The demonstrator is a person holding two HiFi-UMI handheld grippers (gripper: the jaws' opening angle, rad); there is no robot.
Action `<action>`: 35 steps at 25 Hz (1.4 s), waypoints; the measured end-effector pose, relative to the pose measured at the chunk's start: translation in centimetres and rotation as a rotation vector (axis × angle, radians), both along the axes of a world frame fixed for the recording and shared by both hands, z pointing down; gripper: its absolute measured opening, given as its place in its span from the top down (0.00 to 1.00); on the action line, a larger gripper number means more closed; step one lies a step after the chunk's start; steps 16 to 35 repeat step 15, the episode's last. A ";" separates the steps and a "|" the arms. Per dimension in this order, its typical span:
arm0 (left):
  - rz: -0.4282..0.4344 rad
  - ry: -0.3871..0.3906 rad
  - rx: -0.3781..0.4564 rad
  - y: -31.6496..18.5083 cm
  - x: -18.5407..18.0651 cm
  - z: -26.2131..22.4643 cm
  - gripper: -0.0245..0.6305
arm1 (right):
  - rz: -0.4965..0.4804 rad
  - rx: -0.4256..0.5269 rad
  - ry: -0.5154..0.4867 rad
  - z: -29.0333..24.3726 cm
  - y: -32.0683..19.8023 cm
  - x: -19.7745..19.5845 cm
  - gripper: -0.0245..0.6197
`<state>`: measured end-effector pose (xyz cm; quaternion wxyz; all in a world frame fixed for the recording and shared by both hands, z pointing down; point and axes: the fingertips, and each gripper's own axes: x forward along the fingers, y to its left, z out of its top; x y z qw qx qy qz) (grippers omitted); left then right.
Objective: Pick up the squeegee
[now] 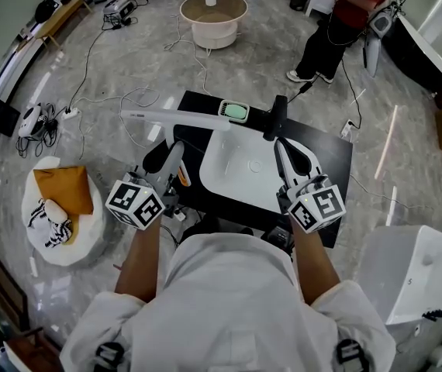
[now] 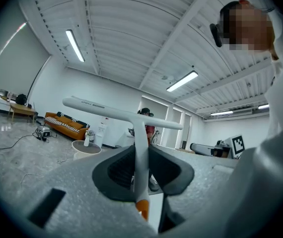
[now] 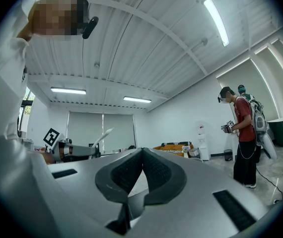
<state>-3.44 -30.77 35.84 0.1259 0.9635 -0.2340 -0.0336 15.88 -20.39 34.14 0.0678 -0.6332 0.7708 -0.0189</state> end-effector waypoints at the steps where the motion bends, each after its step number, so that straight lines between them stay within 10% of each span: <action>1: 0.001 0.006 -0.008 -0.1 0.0 0.0 0.83 | 0.000 -0.006 -0.005 0.1 -0.1 0.0 0.94; 35: 0.017 0.016 -0.070 -1.1 0.0 1.2 0.83 | -0.011 -0.034 -0.018 1.2 -1.2 -0.6 0.94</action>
